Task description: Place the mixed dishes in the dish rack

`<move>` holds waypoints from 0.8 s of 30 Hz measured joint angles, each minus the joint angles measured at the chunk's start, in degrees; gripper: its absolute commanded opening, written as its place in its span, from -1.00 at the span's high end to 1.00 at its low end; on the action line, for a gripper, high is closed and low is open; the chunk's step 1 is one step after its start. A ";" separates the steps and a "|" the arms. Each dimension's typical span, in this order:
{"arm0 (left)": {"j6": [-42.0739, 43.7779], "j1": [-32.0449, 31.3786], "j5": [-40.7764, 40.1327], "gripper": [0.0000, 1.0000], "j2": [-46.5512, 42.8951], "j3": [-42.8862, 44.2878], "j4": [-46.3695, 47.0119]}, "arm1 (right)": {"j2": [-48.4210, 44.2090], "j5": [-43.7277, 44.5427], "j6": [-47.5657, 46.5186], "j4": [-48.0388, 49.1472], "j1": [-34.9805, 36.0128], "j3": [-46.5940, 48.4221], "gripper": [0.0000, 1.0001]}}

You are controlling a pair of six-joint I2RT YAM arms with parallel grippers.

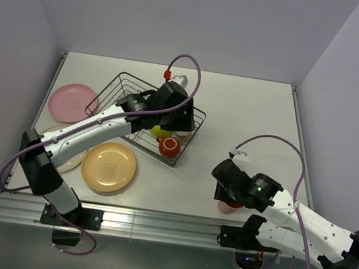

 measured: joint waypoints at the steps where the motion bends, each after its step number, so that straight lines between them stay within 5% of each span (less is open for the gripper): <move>1: 0.00 -0.17 0.00 -0.31 -1.18 -1.75 0.39 | 0.24 0.66 0.26 0.00 0.04 0.00 0.42; 5: 0.52 -0.42 0.17 -0.43 -6.78 -9.14 2.05 | 0.37 3.08 0.26 -0.72 0.13 1.88 1.00; 12: 2.60 0.52 1.01 -0.52 -15.41 -15.72 4.02 | 4.59 6.86 -0.79 -1.25 0.20 11.91 1.00; 16: 4.13 5.81 9.09 -0.70 -22.56 -21.68 8.50 | 3.91 4.96 -4.98 0.07 -2.29 19.43 1.00; 24: 6.05 13.94 28.57 -0.92 -33.18 -28.52 17.20 | -2.29 -22.69 -13.77 13.20 -23.02 26.43 1.00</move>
